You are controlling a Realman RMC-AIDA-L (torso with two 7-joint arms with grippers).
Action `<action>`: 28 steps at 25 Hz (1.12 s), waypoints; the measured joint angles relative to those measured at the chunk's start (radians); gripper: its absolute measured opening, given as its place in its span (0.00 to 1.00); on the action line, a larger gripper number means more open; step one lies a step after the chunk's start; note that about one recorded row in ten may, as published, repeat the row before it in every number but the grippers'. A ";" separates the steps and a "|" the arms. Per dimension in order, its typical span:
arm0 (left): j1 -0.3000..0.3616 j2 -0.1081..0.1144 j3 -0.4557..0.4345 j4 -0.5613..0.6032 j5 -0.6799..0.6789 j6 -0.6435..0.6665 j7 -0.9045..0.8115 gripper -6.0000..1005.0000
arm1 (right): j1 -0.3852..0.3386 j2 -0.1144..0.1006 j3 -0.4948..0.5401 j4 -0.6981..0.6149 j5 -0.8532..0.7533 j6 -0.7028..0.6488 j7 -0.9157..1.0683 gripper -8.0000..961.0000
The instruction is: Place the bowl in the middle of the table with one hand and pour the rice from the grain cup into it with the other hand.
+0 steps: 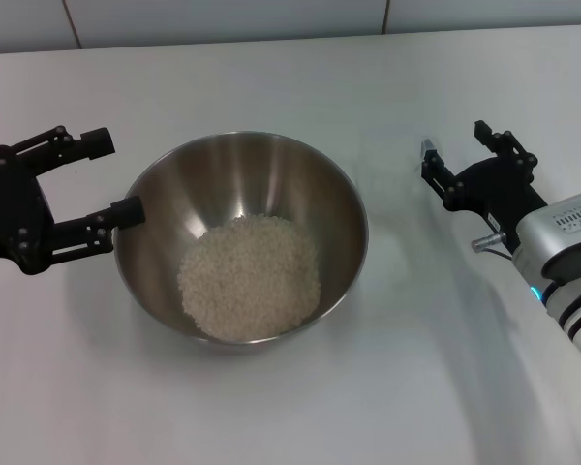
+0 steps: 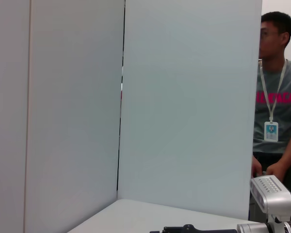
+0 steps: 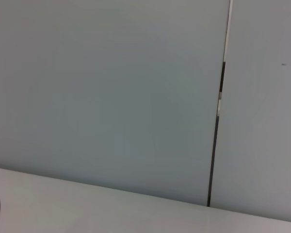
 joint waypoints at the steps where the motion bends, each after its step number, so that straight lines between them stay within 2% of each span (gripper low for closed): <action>1: 0.000 0.000 0.000 0.000 0.000 0.000 0.000 0.81 | -0.001 0.000 0.000 0.000 0.000 0.000 0.000 0.63; 2: 0.000 0.000 0.000 0.000 0.000 0.000 0.000 0.81 | -0.001 0.000 0.000 0.000 0.000 0.000 0.000 0.67; 8: 0.000 0.000 -0.002 0.000 0.003 -0.001 0.000 0.81 | -0.023 0.001 -0.003 0.012 -0.002 -0.003 0.000 0.75; 16: 0.008 0.000 0.002 -0.002 0.003 0.000 0.000 0.81 | -0.062 0.001 -0.084 0.026 0.000 -0.041 0.000 0.75; 24: 0.012 0.000 0.006 -0.002 0.003 0.010 0.000 0.81 | -0.146 -0.001 -0.166 0.028 -0.002 -0.212 0.030 0.75; 28: 0.017 0.001 0.006 -0.002 0.005 0.011 0.001 0.81 | -0.179 -0.006 -0.263 -0.007 -0.004 -0.338 0.120 0.75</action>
